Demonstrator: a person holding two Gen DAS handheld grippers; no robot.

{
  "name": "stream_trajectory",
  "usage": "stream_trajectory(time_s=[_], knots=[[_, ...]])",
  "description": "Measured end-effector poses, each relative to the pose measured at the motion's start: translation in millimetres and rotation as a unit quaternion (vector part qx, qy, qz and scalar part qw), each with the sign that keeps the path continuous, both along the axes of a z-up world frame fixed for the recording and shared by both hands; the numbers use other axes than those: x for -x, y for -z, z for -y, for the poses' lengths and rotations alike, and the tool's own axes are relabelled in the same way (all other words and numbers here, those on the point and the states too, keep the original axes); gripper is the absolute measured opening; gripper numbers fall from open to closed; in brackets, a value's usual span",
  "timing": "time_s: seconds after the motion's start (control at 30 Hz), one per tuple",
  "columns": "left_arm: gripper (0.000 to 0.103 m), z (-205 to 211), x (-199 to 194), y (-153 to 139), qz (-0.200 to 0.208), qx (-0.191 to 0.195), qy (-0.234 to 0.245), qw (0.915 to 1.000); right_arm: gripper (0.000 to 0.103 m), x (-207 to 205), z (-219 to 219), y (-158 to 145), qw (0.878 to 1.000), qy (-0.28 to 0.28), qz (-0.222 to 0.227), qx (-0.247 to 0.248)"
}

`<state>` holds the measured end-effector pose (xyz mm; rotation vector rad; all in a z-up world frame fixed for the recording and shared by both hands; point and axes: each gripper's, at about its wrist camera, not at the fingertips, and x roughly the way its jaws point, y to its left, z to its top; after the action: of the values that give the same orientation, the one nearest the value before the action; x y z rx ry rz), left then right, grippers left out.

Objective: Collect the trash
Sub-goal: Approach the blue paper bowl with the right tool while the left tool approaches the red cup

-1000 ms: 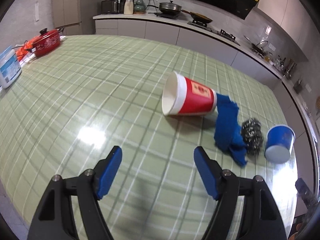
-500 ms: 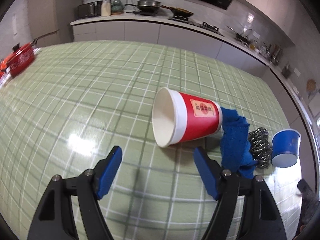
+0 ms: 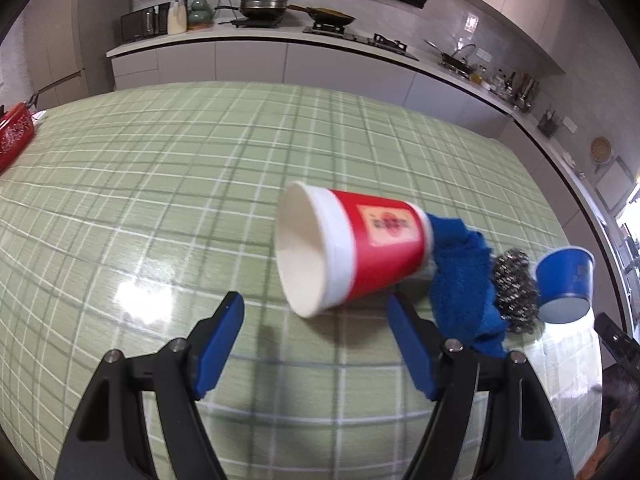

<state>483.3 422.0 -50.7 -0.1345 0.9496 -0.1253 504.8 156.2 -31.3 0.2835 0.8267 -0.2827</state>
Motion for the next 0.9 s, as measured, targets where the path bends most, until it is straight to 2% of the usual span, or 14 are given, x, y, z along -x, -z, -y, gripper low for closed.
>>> stream_trajectory(time_s=[0.37, 0.53, 0.63, 0.9], knots=[[0.076, 32.5, 19.2, -4.8, -0.005, 0.03, 0.04, 0.9987, 0.075, 0.9, 9.8, 4.5, 1.0, -0.005, -0.002, -0.009], [0.076, 12.2, 22.8, -15.3, 0.028, 0.014, 0.001, 0.9995, 0.075, 2.1, 12.7, 4.5, 1.0, -0.006, 0.001, -0.011], [0.076, -1.6, 14.4, -16.1, 0.034, 0.012, -0.023, 0.9991, 0.075, 2.1, 14.1, 6.1, 1.0, -0.003, 0.003, -0.014], [0.076, 6.4, -4.5, 1.6, 0.023, 0.0, -0.006, 0.9997, 0.075, -0.3, 9.3, 3.9, 1.0, -0.006, -0.001, -0.006]])
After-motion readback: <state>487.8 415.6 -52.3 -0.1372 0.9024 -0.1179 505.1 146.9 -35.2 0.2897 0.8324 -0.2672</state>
